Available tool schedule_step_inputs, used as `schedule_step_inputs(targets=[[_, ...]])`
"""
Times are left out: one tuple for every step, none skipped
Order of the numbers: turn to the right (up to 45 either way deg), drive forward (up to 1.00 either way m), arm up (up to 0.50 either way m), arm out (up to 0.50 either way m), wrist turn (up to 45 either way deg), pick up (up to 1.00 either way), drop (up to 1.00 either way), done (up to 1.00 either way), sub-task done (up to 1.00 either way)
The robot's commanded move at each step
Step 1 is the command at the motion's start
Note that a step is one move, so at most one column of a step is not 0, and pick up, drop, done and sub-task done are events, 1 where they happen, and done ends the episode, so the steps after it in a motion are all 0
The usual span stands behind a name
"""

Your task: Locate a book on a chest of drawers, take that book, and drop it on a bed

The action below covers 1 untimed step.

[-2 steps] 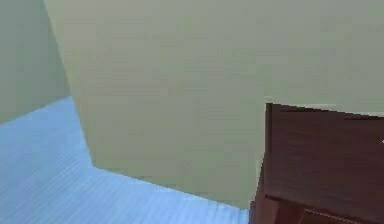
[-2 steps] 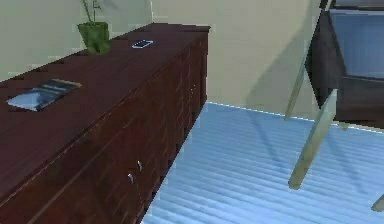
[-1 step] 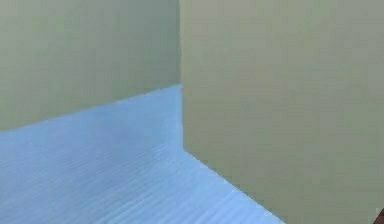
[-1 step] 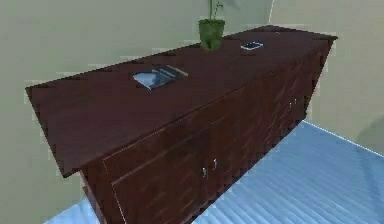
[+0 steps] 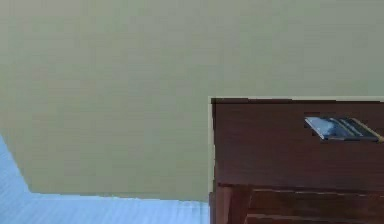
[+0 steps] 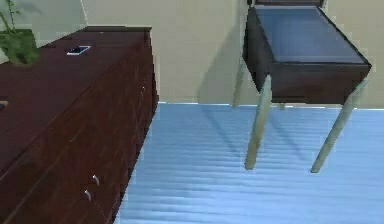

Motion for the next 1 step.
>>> schedule_step_inputs(targets=[[45.0, 0.00, 0.00, 0.00, 0.0, 0.00, 0.00, 0.00, 0.00]])
